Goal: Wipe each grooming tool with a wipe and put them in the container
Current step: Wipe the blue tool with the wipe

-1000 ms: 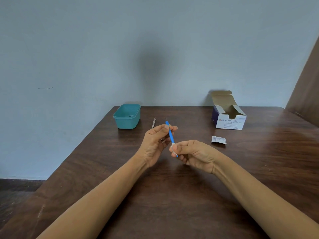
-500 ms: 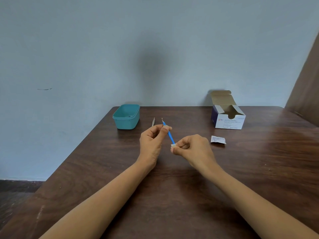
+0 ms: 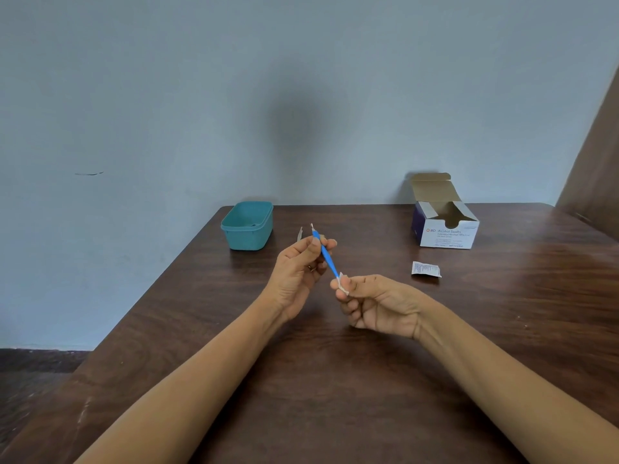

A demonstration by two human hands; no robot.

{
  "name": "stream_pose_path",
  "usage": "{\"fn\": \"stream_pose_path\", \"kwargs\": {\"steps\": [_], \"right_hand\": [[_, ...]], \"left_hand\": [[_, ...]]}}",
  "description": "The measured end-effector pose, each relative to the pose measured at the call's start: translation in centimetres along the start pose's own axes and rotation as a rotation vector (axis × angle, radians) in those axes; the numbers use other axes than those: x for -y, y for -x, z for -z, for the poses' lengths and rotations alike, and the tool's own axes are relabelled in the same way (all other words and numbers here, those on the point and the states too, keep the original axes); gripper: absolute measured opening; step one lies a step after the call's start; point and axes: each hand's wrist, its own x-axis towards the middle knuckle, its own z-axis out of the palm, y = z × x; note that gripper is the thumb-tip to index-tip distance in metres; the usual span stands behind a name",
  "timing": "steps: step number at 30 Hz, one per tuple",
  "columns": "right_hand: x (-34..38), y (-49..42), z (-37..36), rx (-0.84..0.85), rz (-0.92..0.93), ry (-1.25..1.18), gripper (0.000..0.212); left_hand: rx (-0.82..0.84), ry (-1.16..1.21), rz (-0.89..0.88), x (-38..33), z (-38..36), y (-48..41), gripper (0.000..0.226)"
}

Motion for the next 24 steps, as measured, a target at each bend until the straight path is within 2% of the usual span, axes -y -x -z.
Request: {"fn": "stream_pose_path", "kwargs": {"steps": [5,7,9,11,14,16,19,22,24], "right_hand": [[-0.5,-0.3,0.3,0.074,-0.003,-0.204,0.017],[-0.6,-0.4,0.3,0.059,0.023,-0.16,0.016],[-0.7,-0.7,0.2,-0.032,0.095,0.063,0.017],[-0.6,-0.8,0.1,-0.162,0.211,0.272,0.024],[-0.5,-0.7,0.3,-0.314,0.353,0.449,0.013],[-0.7,-0.6,0.3,-0.448,0.42,0.646,0.008],[-1.0,-0.5,-0.2,-0.655,0.529,1.024,0.009],[-1.3,-0.4,-0.9,-0.779,0.664,1.474,0.018],[-1.3,-0.3,-1.2,-0.766,0.719,1.451,0.017]], "left_hand": [[0.016,0.096,0.013,0.0,0.1,0.0,0.015],[0.011,0.108,0.013,0.1,0.0,0.0,0.014],[-0.02,0.055,0.002,0.2,0.0,0.0,0.011],[-0.065,-0.03,-0.024,0.2,0.0,0.0,0.018],[-0.131,-0.159,-0.085,0.4,0.0,0.2,0.027],[-0.187,-0.216,-0.115,0.8,-0.3,0.4,0.023],[-0.277,-0.238,-0.142,1.2,-0.9,0.6,0.011],[-0.333,-0.235,-0.175,1.4,-1.2,0.6,0.01],[-0.322,-0.215,-0.172,1.2,-1.2,0.7,0.013]]}}
